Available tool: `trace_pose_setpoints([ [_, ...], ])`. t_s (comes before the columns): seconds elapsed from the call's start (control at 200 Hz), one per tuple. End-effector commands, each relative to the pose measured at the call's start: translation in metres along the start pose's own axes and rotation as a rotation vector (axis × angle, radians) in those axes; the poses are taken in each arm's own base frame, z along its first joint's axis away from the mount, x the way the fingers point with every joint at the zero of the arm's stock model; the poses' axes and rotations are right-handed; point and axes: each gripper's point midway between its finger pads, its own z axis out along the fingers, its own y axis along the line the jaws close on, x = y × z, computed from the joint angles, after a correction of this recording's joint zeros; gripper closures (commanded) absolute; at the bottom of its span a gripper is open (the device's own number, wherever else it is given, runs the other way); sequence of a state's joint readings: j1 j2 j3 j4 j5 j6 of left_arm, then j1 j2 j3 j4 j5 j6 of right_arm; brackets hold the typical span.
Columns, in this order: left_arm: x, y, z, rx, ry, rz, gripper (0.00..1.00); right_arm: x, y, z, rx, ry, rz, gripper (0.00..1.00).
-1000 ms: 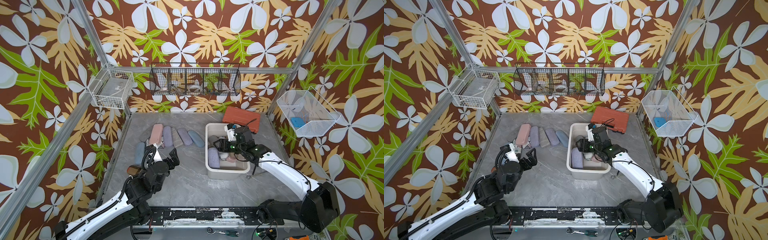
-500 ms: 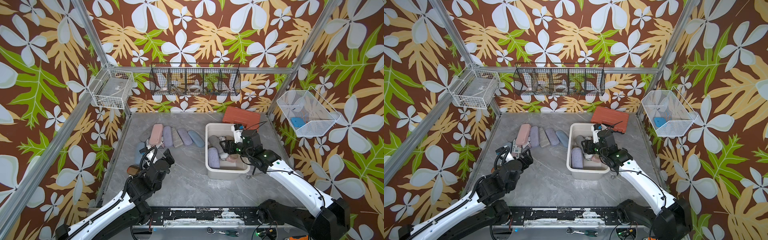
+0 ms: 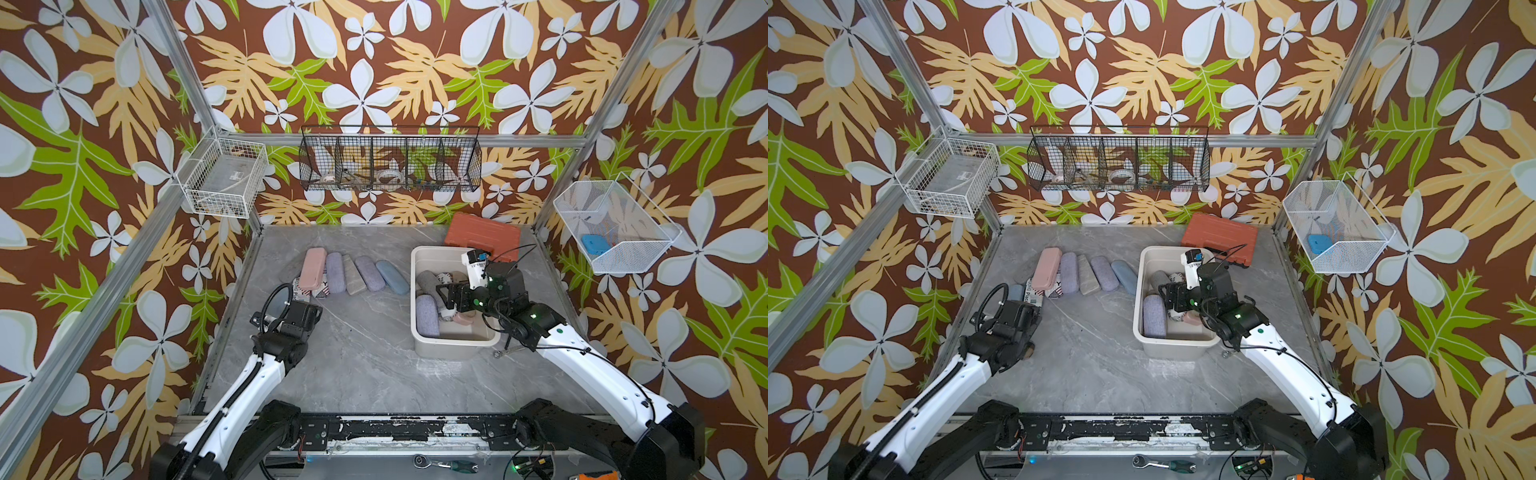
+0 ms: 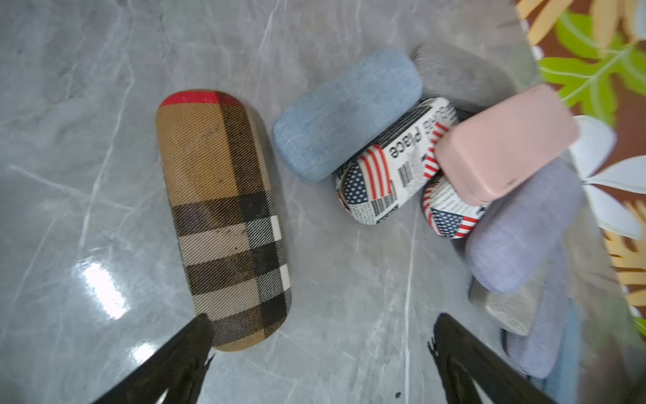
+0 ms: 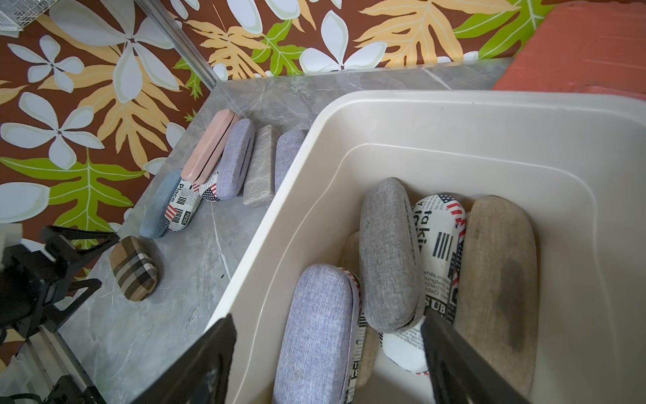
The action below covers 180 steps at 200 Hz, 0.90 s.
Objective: Put the glasses cases into the storage boxes
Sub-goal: Pick up the glasses case at the center of the board.
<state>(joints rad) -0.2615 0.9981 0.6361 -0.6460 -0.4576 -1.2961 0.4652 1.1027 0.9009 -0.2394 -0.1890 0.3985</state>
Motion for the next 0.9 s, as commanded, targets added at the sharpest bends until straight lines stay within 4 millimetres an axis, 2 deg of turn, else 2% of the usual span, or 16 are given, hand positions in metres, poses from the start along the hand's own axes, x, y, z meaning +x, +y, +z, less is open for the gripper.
trace_pose_setpoints([
  [0.0, 0.011, 0.016, 0.005, -0.132, 0.067, 0.021, 0.0, -0.005, 0.004, -0.003, -0.022, -0.033, -0.02, 0.16],
  [0.13, 0.012, 0.02, 0.015, -0.161, 0.076, -0.01, 0.0, -0.007, 0.005, -0.007, -0.023, -0.039, -0.024, 0.16],
  [0.325, 0.019, 0.043, 0.033, -0.271, 0.129, -0.035, 0.0, -0.008, 0.008, -0.011, -0.039, -0.06, -0.026, 0.15],
  [0.566, 0.023, 0.049, 0.052, -0.314, 0.135, -0.005, 0.0, -0.008, 0.012, -0.015, -0.065, -0.069, -0.026, 0.15],
  [0.826, 0.024, 0.064, 0.065, -0.349, 0.12, 0.009, 0.08, -0.007, 0.014, -0.017, -0.075, -0.071, -0.027, 0.15],
  [0.896, 0.025, 0.068, 0.069, -0.348, 0.127, 0.009, 0.13, -0.007, 0.015, -0.017, -0.082, -0.07, -0.025, 0.16],
])
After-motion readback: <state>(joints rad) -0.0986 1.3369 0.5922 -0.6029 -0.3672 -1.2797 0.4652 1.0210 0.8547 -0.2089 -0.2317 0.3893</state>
